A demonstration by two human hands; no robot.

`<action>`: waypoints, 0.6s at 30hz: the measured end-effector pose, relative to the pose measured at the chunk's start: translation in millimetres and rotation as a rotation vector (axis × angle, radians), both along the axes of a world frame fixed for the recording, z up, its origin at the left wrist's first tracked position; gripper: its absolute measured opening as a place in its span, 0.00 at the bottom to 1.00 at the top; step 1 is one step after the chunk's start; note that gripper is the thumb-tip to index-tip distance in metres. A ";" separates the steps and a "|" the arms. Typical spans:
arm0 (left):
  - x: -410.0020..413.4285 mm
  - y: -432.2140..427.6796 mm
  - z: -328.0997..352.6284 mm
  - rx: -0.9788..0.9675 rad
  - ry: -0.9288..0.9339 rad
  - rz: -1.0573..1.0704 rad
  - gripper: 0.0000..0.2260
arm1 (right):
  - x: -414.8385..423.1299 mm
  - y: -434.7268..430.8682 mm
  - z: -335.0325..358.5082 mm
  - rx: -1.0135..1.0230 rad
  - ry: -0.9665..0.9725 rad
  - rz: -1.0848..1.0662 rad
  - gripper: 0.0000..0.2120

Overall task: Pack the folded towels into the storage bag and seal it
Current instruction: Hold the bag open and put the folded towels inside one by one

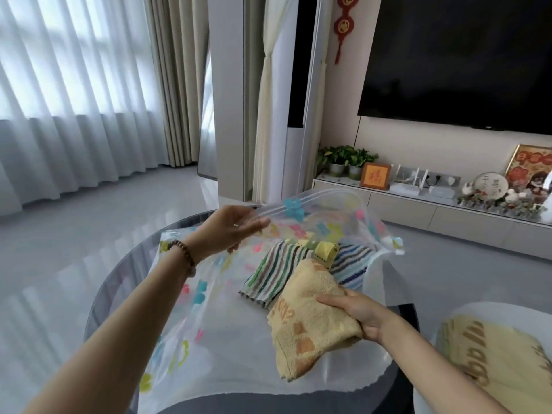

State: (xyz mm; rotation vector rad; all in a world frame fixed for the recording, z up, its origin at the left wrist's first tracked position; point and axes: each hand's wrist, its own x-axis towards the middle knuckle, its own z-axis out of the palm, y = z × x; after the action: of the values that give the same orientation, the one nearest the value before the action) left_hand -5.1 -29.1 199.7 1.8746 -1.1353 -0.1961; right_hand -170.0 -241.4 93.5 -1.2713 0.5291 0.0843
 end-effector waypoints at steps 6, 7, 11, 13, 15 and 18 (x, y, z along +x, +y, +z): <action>13.1 -7.7 25.2 -0.396 -0.106 0.229 0.09 | 41.5 23.4 20.9 -0.045 -0.043 0.061 0.22; 12.8 -9.3 31.0 -0.435 -0.093 0.240 0.08 | 52.4 28.2 25.9 -0.034 -0.084 0.059 0.18; 15.2 -12.3 43.0 -0.473 0.088 0.206 0.08 | 93.6 43.6 26.2 0.016 -0.206 -0.070 0.23; 16.4 -12.0 43.2 -0.488 0.134 0.188 0.08 | 105.4 49.6 6.8 -0.178 -0.191 -0.163 0.33; 15.9 -11.9 40.7 -0.488 0.184 0.174 0.09 | 105.1 52.3 -21.6 -0.484 -0.215 -0.179 0.38; 15.4 -8.3 34.6 -0.492 0.268 0.129 0.11 | 89.4 43.0 -78.3 -1.112 -0.379 0.117 0.32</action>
State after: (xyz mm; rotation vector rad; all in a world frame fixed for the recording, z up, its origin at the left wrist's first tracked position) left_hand 10.3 -37.5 234.2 1.4266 -0.7888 -0.0810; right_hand -80.6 -198.4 15.2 -2.3342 0.1360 -0.4036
